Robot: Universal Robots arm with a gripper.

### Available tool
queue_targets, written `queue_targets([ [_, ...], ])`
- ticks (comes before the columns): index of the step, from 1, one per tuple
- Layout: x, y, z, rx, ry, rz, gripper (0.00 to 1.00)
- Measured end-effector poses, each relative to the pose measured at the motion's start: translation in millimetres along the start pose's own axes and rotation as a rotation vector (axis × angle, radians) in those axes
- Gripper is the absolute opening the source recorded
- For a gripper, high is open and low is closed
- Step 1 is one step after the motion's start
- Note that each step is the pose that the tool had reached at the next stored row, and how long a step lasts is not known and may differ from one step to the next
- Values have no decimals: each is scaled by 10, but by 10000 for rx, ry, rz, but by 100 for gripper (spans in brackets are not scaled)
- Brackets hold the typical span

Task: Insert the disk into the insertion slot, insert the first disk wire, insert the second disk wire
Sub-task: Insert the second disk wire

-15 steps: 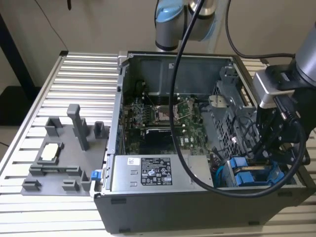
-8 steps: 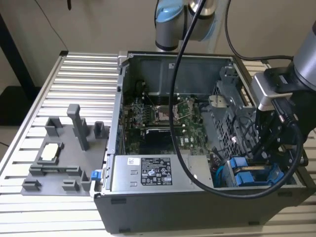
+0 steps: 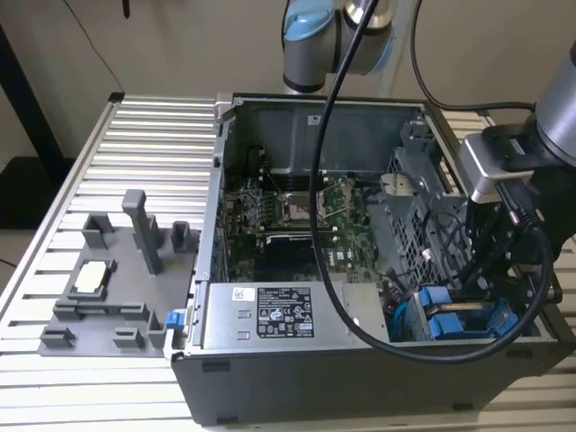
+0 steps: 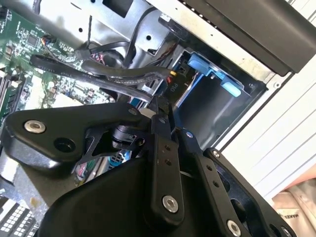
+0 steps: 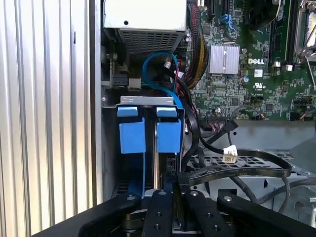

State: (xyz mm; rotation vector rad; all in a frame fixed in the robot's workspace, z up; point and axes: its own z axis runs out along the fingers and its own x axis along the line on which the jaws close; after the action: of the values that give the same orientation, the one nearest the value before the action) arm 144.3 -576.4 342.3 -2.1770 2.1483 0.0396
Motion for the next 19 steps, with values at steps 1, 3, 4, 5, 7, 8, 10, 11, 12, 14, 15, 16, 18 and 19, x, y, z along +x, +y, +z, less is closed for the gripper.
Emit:
queue_targets([
  [1,0,0,-1,1,2,1,16],
  [3,0,-1,0,1,9,0,16],
  [4,0,-1,2,1,11,-1,16],
  [5,1,-1,6,1,10,-1,16],
  [7,2,-1,16,1,8,-1,16],
  [8,2,-1,20,1,10,0,16],
  [10,3,0,30,1,10,1,16],
  [11,3,1,36,1,10,2,16],
  [12,3,1,41,1,11,2,16],
  [14,4,1,47,2,13,2,16],
  [15,5,0,49,4,9,3,17],
  [16,5,0,53,4,3,6,17],
  [18,5,0,52,1,-1,22,24],
  [19,6,1,48,-1,-1,33,24],
])
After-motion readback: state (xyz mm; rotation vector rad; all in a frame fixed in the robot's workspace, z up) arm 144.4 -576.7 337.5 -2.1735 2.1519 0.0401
